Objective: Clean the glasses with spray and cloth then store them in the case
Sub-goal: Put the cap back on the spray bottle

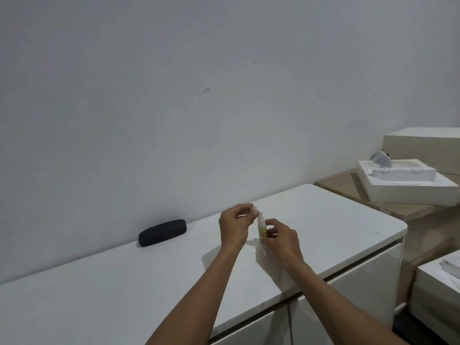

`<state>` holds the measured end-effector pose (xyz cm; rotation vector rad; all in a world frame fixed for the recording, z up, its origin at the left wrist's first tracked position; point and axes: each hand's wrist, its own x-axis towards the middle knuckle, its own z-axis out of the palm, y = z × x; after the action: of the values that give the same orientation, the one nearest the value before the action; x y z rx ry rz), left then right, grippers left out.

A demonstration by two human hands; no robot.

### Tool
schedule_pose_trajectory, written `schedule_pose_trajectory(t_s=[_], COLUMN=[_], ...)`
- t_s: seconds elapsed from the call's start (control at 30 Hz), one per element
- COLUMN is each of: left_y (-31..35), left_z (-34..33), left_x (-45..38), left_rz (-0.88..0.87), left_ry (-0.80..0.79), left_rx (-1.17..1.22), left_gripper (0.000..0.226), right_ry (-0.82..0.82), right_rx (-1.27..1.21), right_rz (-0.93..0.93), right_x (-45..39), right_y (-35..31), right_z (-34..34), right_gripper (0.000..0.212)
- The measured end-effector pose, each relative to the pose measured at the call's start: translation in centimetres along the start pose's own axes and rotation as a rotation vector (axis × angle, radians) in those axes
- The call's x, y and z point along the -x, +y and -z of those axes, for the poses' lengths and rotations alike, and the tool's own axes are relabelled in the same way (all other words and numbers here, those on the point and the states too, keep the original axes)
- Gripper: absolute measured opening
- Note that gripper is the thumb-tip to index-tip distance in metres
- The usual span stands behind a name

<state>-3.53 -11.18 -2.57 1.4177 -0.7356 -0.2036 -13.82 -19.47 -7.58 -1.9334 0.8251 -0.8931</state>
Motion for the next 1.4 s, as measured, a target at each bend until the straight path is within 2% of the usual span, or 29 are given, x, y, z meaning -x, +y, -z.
schedule_pose_trajectory(t_s=[0.1,0.33,0.5,0.67,0.87,1.03,1.23,1.4], left_y=[-0.1,-0.6,-0.9,-1.3,-1.5,-4.6,-5.4,-5.6], left_z=[-0.2,-0.5,-0.4,-0.4,1.3,7.3,16.0,19.2], left_x=[0.0,0.0,0.0,0.1,0.5,1.3,1.2,1.2], left_rz=[-0.029,-0.064,-0.057,-0.061,0.023,0.079,0.102,0.164], left_ry=[0.048,-0.105,-0.107,-0.12,-0.154,-0.047,-0.083,-0.072], left_rx=[0.031,-0.187,-0.182,-0.184,-0.241,-0.471,-1.033,-1.149], left_gripper=[0.018,0.019,0.019,0.022,0.04,0.046,0.077,0.083], right_ry=[-0.012,-0.018,-0.039,-0.04,-0.059,-0.05,-0.079,-0.149], right_rx=[-0.007,-0.003,-0.065,-0.024,0.028,0.043,-0.03,-0.072], right_rz=[0.0,0.009,0.008,0.014,-0.004,-0.017,0.014,0.043], right_x=[-0.1,-0.1,-0.4,-0.6,-0.8,-1.5,-2.5,-3.6], right_y=[0.1,0.1,0.0,-0.1,-0.6,-2.0,-5.0,-7.1], right_z=[0.1,0.2,0.2,0.1,0.2,-0.1,-3.1,-7.8], right_gripper=[0.027,0.024,0.021,0.012,0.009,0.016,0.015,0.013])
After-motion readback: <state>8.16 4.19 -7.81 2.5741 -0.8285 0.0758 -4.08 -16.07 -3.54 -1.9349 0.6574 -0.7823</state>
